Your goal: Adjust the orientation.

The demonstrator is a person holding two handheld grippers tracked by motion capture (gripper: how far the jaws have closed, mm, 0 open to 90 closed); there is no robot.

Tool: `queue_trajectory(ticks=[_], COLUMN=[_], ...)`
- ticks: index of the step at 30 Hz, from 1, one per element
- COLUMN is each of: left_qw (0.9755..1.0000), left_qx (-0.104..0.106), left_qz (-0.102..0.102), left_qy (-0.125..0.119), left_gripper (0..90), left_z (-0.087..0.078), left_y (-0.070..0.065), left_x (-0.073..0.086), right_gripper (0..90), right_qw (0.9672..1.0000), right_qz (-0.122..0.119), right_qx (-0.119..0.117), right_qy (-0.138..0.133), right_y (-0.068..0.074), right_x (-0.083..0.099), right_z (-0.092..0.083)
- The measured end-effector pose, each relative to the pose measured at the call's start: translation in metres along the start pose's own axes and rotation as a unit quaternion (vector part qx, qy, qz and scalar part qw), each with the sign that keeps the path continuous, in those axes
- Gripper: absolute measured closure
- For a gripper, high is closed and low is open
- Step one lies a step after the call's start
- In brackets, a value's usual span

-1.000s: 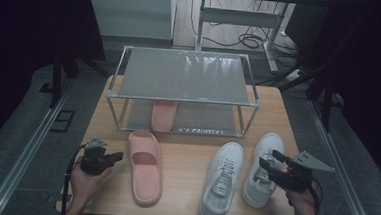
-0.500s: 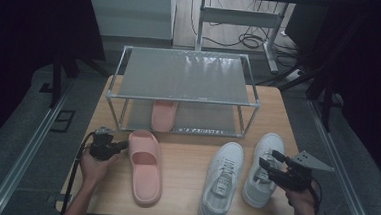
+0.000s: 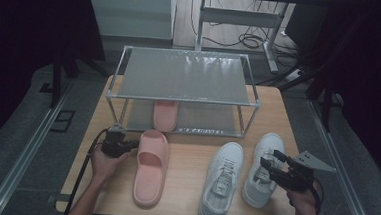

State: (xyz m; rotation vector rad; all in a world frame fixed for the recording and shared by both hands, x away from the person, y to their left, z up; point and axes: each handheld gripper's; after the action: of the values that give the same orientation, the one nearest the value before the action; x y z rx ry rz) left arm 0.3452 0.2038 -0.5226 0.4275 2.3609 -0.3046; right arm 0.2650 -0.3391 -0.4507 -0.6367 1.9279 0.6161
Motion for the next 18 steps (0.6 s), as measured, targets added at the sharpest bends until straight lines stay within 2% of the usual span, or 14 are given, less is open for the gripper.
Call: queue_trajectory(ticks=[7, 11, 18], left_qw=[0.9999, 0.9996, 0.9988], left_qx=[0.012, 0.02, 0.035], left_qz=[0.007, 0.02, 0.033], left_qy=[-0.001, -0.001, -0.003], left_gripper=[90.0, 90.0, 90.0], left_z=[0.003, 0.004, 0.013], left_y=[-0.014, -0.025, -0.043], left_x=[-0.001, -0.003, -0.012], right_gripper=[37.6, 37.6, 37.5], right_qw=[1.0, 1.0, 1.0], right_qz=[0.001, 0.001, 0.0], right_qx=[0.001, 0.001, 0.0], right_qy=[-0.001, -0.002, 0.0], right_y=[-0.001, 0.0, 0.0], right_x=[0.0, -0.001, 0.0], right_z=[-0.002, -0.002, 0.0])
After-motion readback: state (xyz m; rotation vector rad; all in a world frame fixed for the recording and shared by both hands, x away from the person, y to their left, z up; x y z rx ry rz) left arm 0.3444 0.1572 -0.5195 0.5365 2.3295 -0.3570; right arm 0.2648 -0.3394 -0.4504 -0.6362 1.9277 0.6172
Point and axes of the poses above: each handheld gripper's, and its own axes: z roughly forward along the jaws, x roughly out of its underside, y roughly to its left, and after that the axes turned 11 degrees about -x, right-handed
